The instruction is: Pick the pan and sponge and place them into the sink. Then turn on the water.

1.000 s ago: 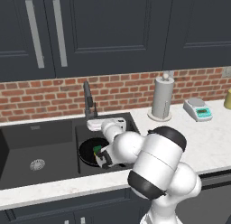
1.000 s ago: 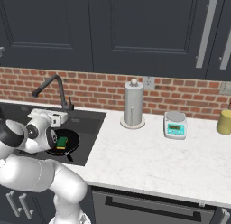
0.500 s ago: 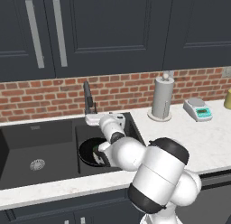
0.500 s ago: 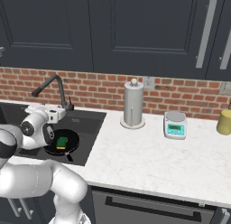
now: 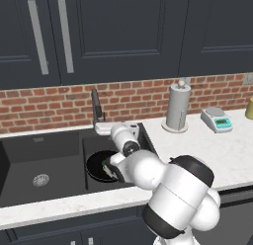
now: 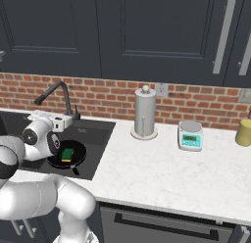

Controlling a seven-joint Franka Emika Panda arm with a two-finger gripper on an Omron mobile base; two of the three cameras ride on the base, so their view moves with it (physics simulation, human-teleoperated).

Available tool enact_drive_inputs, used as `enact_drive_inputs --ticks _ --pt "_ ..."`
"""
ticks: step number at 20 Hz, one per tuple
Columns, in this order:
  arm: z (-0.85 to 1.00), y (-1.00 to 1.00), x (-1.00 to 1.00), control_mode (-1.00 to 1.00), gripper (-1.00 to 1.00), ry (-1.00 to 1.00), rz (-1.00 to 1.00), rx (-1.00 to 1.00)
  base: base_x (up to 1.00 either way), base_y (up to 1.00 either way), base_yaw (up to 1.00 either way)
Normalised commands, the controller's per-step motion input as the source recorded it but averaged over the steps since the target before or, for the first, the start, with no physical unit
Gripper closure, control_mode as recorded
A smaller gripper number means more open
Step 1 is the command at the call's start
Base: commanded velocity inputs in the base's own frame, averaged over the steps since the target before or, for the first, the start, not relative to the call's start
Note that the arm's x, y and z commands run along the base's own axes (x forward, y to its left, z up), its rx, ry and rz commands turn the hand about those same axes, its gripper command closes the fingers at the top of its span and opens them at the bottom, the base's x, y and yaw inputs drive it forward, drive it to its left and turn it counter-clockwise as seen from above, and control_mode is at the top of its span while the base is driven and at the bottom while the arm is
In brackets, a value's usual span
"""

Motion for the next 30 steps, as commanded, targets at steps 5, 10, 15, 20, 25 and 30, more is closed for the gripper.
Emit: enact_drive_inputs --ticks 5,10,15,20,25,30 --pt "0.0 -0.05 0.0 -1.0 -1.0 0.0 0.03 0.0 0.0 0.0 0.0" --pt "0.0 -0.1 0.06 -1.0 -1.0 0.0 0.02 0.0 0.0 0.0 0.0" --pt "0.0 -0.14 0.06 -1.0 -1.0 0.0 0.0 0.0 0.0 0.0 0.0" --pt "0.0 -0.19 0.1 -1.0 -1.0 0.0 0.0 0.0 0.0 0.0 0.0" --pt "-0.08 -0.13 0.08 -1.0 -1.0 0.0 0.0 0.0 0.0 0.0 0.0" --pt "-0.05 -0.08 0.03 -1.0 -1.0 0.0 0.0 0.0 0.0 0.0 0.0"
